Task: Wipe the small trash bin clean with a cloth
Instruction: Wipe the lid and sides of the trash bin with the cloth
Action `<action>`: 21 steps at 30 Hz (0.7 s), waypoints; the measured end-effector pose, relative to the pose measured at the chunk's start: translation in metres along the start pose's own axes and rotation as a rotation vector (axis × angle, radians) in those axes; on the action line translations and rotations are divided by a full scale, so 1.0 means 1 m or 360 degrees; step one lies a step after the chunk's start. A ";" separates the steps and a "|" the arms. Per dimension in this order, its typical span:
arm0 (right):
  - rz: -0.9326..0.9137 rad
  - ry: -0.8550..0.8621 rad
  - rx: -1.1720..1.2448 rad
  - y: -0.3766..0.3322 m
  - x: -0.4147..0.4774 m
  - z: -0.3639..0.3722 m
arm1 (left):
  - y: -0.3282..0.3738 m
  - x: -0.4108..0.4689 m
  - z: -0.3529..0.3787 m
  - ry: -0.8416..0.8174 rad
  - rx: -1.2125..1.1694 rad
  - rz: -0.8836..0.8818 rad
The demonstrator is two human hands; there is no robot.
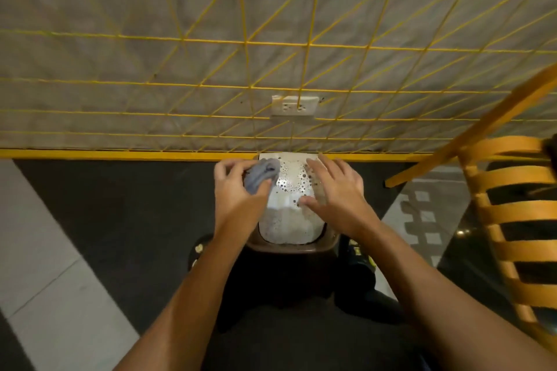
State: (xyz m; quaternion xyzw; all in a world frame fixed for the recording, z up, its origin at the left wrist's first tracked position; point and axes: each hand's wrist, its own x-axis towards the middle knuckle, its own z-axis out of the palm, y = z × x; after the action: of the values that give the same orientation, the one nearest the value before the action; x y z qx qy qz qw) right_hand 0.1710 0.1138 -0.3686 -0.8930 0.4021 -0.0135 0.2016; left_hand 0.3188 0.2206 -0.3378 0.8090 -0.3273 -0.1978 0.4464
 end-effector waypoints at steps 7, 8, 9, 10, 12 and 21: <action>-0.0091 0.0068 -0.0218 0.012 0.019 0.028 | -0.012 0.026 0.028 -0.0153 0.0529 0.0344; -0.0093 0.0088 -0.0211 0.012 0.019 0.029 | -0.012 0.024 0.031 -0.0186 0.0508 0.0315; -0.0098 0.0106 -0.0199 0.013 0.019 0.029 | -0.012 0.021 0.034 -0.0226 0.0473 0.0307; -0.0101 0.0117 -0.0187 0.013 0.019 0.029 | -0.011 0.017 0.038 -0.0276 0.0451 0.0325; -0.0097 0.0133 -0.0174 0.012 0.019 0.029 | -0.012 0.011 0.043 -0.0346 0.0445 0.0391; -0.0083 0.0125 -0.0127 0.010 0.015 0.028 | -0.016 0.019 0.038 -0.0005 0.0535 0.0243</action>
State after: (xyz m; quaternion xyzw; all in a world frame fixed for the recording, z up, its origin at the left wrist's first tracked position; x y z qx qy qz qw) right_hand 0.1789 0.1070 -0.4005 -0.9093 0.3864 -0.0379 0.1496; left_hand 0.3147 0.1905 -0.3721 0.8446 -0.4169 -0.1073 0.3182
